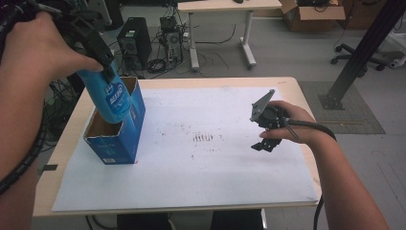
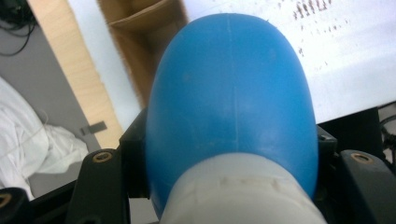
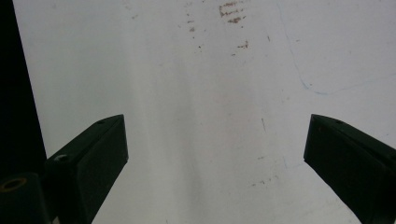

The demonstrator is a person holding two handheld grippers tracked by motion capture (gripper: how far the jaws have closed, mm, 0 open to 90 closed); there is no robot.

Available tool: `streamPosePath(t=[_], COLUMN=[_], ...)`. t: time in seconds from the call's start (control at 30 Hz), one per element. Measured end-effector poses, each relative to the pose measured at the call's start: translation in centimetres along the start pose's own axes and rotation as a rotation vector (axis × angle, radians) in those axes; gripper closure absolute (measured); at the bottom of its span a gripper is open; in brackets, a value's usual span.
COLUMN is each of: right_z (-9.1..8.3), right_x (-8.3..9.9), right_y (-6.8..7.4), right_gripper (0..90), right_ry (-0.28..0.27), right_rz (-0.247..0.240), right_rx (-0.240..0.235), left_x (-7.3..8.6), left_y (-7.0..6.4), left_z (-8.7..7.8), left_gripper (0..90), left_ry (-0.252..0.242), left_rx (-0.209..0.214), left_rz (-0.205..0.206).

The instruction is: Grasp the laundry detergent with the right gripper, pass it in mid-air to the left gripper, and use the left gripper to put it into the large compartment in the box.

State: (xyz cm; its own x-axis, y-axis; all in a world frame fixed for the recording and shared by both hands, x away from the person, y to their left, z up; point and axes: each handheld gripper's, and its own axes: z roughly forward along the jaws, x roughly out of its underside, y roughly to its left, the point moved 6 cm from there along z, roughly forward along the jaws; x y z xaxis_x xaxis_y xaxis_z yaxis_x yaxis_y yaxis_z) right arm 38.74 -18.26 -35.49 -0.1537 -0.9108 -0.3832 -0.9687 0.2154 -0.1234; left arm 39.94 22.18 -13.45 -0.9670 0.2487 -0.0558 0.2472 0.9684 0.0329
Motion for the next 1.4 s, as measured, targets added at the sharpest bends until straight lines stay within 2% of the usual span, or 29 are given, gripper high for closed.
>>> streamPosePath(t=[0.03,0.07,0.1,0.13,0.2,0.27,0.4,0.67,0.93,1.1,1.4], right_z=[0.0,0.0,0.0,0.0,0.1,0.2,0.6,0.7,0.6,0.7,0.5], right_x=[0.0,0.1,0.1,0.1,0.1,0.2,0.4,0.6,0.7,0.8,0.9], right_y=[0.0,0.0,0.0,0.0,0.0,0.0,0.1,0.1,0.0,0.1,0.0], right_gripper=[6.2,6.2,6.2,6.2,5.8,5.8,5.8,5.0,5.0,5.1,5.0], right_ry=[0.0,0.003,0.002,0.002,0.003,0.0,0.014,0.022,0.027,0.032,0.03], right_rz=[0.0,0.001,0.001,0.001,0.005,0.007,0.006,0.013,0.015,0.016,0.023], right_rx=[0.0,-0.002,-0.003,-0.003,-0.003,-0.005,-0.019,-0.028,-0.03,-0.037,-0.035], left_x=[0.0,0.0,-0.2,-0.2,-0.4,-0.5,-0.7,-0.9,-1.0,-1.1,-1.0], left_y=[0.0,0.2,0.7,0.7,1.2,1.5,2.4,3.4,4.5,4.6,4.8], left_z=[0.0,-0.1,-0.3,-0.3,-0.4,-0.4,-0.2,0.5,1.5,2.3,5.1], left_gripper=[38.6,38.6,38.6,38.6,38.6,38.6,38.6,38.6,38.6,38.6,38.6], left_ry=[0.0,0.0,0.0,0.0,0.001,0.001,0.0,0.019,0.023,0.037,0.069], left_rx=[0.0,-0.005,-0.012,-0.012,-0.013,-0.011,-0.002,-0.004,-0.014,-0.024,-0.013], left_rz=[0.0,-0.016,-0.054,-0.054,-0.084,-0.087,-0.122,-0.146,-0.216,-0.227,-0.234])
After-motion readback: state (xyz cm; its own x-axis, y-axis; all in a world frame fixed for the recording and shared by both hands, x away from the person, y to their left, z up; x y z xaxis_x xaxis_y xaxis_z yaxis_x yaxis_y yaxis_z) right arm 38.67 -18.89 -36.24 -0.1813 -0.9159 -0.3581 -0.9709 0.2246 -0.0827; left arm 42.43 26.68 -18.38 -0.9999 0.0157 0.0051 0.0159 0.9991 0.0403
